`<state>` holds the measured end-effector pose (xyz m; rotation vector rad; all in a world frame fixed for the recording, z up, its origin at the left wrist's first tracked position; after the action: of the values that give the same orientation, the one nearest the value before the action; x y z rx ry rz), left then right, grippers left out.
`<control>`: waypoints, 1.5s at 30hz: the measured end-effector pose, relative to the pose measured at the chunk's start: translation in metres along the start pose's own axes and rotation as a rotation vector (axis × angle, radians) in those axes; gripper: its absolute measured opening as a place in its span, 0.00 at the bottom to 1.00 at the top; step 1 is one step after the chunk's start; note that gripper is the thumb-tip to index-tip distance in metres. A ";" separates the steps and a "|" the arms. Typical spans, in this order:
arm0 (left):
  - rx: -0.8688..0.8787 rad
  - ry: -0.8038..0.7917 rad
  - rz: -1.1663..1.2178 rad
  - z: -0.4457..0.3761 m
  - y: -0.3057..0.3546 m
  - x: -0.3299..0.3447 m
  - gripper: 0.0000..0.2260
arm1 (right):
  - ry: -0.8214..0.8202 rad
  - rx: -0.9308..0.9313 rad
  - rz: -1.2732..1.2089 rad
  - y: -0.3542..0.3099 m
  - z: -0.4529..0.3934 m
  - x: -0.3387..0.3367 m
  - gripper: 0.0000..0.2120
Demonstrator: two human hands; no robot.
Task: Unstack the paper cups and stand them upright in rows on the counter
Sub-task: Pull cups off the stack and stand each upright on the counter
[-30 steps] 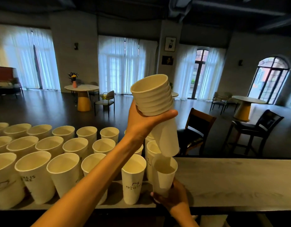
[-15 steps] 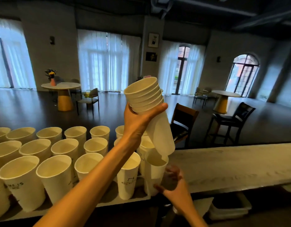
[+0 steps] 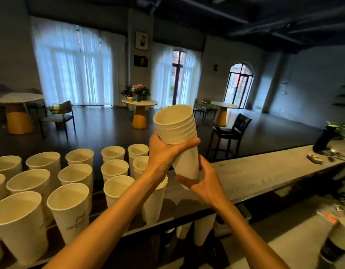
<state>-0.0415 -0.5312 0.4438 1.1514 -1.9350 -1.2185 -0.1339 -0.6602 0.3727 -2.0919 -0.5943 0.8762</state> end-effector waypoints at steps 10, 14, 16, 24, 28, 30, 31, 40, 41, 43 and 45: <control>0.051 0.290 -0.081 -0.042 0.000 -0.003 0.35 | -0.136 0.057 -0.011 0.079 -0.078 0.032 0.41; 0.116 0.383 -0.093 -0.056 0.013 -0.017 0.41 | -0.193 0.196 0.006 0.121 -0.096 0.057 0.44; 0.131 0.442 -0.094 -0.060 0.012 -0.025 0.41 | -0.198 0.270 -0.047 0.148 -0.102 0.073 0.42; 0.127 0.538 -0.142 -0.076 -0.003 -0.048 0.45 | -0.246 0.314 -0.145 0.192 -0.130 0.122 0.45; 0.123 0.537 -0.166 -0.089 -0.015 -0.054 0.42 | -0.247 0.304 -0.201 0.203 -0.144 0.137 0.41; 0.105 0.534 -0.175 -0.093 -0.022 -0.053 0.43 | -0.243 0.314 -0.225 0.207 -0.146 0.139 0.40; 0.097 0.528 -0.177 -0.094 -0.025 -0.052 0.44 | -0.246 0.314 -0.226 0.207 -0.145 0.139 0.40; 0.043 0.423 -0.210 -0.103 -0.038 -0.016 0.41 | -0.246 0.413 -0.345 0.223 -0.132 0.085 0.63; 0.044 0.408 -0.218 -0.103 -0.040 -0.010 0.41 | -0.235 0.388 -0.337 0.218 -0.129 0.074 0.61; 0.028 0.368 -0.209 -0.102 -0.046 0.008 0.39 | -0.218 0.307 -0.287 0.205 -0.126 0.053 0.58; 0.004 0.325 -0.202 -0.100 -0.054 0.026 0.38 | -0.181 0.178 -0.270 0.183 -0.124 0.032 0.55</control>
<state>0.0465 -0.6069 0.4373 1.4749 -1.6107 -1.0490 0.0011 -0.8068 0.2712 -1.7364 -0.8409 0.9298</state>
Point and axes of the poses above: each hand's wrist, its own z-axis away from the middle knuckle, its own x-axis out of the palm, y = z × x, the point moved 7 cm from there along -z, towards the middle knuckle, and after that the axes turned 9 degrees about -z, right-handed, at the moved point
